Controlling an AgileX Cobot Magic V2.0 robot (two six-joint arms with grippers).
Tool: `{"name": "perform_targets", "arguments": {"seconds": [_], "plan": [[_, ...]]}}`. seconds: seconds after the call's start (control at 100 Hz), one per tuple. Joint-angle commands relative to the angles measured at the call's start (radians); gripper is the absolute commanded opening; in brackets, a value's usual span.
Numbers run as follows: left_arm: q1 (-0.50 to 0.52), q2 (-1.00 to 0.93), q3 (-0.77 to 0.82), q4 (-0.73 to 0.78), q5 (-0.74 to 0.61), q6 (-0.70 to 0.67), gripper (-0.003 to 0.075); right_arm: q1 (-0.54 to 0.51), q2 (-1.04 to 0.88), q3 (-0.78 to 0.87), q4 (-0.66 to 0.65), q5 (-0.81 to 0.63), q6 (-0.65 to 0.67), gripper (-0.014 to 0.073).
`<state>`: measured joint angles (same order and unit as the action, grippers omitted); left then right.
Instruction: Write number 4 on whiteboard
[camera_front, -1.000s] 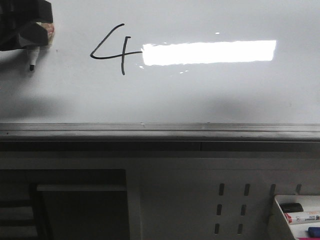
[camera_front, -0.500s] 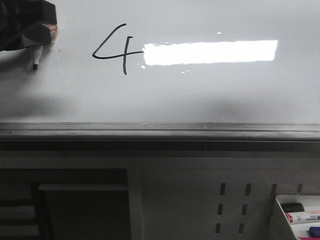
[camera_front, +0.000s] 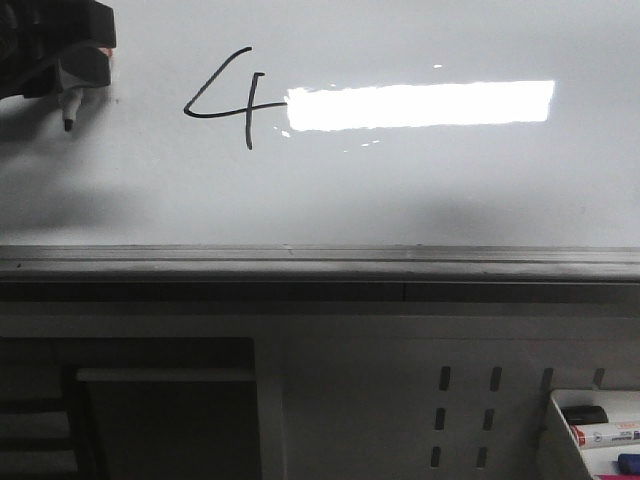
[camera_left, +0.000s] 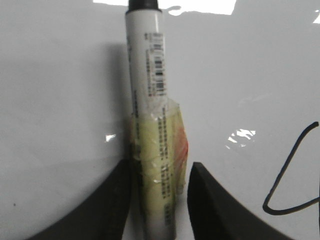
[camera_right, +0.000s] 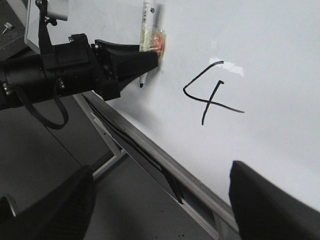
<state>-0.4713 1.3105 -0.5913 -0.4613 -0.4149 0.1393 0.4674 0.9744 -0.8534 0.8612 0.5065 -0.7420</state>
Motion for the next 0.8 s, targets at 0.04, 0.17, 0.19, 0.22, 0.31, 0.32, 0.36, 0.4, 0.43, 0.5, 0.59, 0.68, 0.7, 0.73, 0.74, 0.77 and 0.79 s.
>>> {"name": "perform_targets", "arguments": {"seconds": [0.04,0.17,0.19,0.22,0.31,0.32,0.36,0.4,0.43,0.5,0.59,0.68,0.7,0.73,0.74,0.77,0.79], "plan": [[0.002,-0.008,-0.024,-0.008,-0.034,-0.006,0.0293,-0.006,-0.02,-0.028,0.032,-0.047,-0.002,0.0498],[0.002,-0.024,-0.024,-0.006,-0.034,-0.002,0.0314,-0.006,-0.02,-0.028,0.032,-0.047,-0.002,0.0498],[0.002,-0.027,-0.024,-0.006,-0.032,0.0,0.0321,-0.006,-0.02,-0.028,0.032,-0.047,-0.002,0.0498],[0.002,-0.034,-0.024,-0.006,-0.026,0.002,0.0347,-0.006,-0.02,-0.028,0.032,-0.047,-0.002,0.0498],[0.002,-0.063,-0.024,0.016,0.005,0.006,0.0431,-0.006,-0.02,-0.028,0.032,-0.049,-0.002,0.0498],[0.002,-0.068,-0.024,0.021,0.008,0.006,0.0437,-0.006,-0.02,-0.028,0.032,-0.049,-0.002,0.0498],[0.002,-0.081,-0.024,0.035,0.03,0.006,0.0462,-0.006,-0.02,-0.028,0.032,-0.051,-0.002,0.0499],[0.002,-0.099,-0.024,0.052,0.057,0.008,0.047,-0.006,-0.02,-0.028,0.032,-0.056,-0.002,0.0499],[0.002,-0.112,-0.024,0.067,0.077,0.008,0.047,-0.006,-0.02,-0.028,0.032,-0.059,-0.002,0.0499],[0.002,-0.148,-0.024,0.099,0.13,0.008,0.047,-0.006,-0.02,-0.028,0.032,-0.074,-0.002,0.0498],[0.002,-0.198,-0.024,0.135,0.18,0.01,0.047,-0.006,-0.02,-0.028,0.032,-0.097,0.009,0.0498],[0.002,-0.259,-0.024,0.163,0.233,0.01,0.0468,-0.006,-0.029,-0.028,0.032,-0.109,0.009,0.0482],[0.002,-0.276,-0.024,0.17,0.25,0.01,0.0466,-0.006,-0.032,-0.028,0.032,-0.109,0.009,0.0471],[0.002,-0.3,-0.024,0.18,0.274,0.01,0.0457,-0.006,-0.032,-0.028,0.032,-0.111,0.009,0.0451],[0.002,-0.312,-0.024,0.187,0.28,0.01,0.0456,-0.006,-0.032,-0.028,0.032,-0.111,0.009,0.044],[0.002,-0.343,-0.024,0.214,0.313,0.01,0.0445,-0.006,-0.037,-0.028,0.032,-0.115,0.009,0.0407],[0.002,-0.356,-0.024,0.224,0.331,0.01,0.0438,-0.006,-0.045,-0.028,0.032,-0.121,0.009,0.0384]]}}
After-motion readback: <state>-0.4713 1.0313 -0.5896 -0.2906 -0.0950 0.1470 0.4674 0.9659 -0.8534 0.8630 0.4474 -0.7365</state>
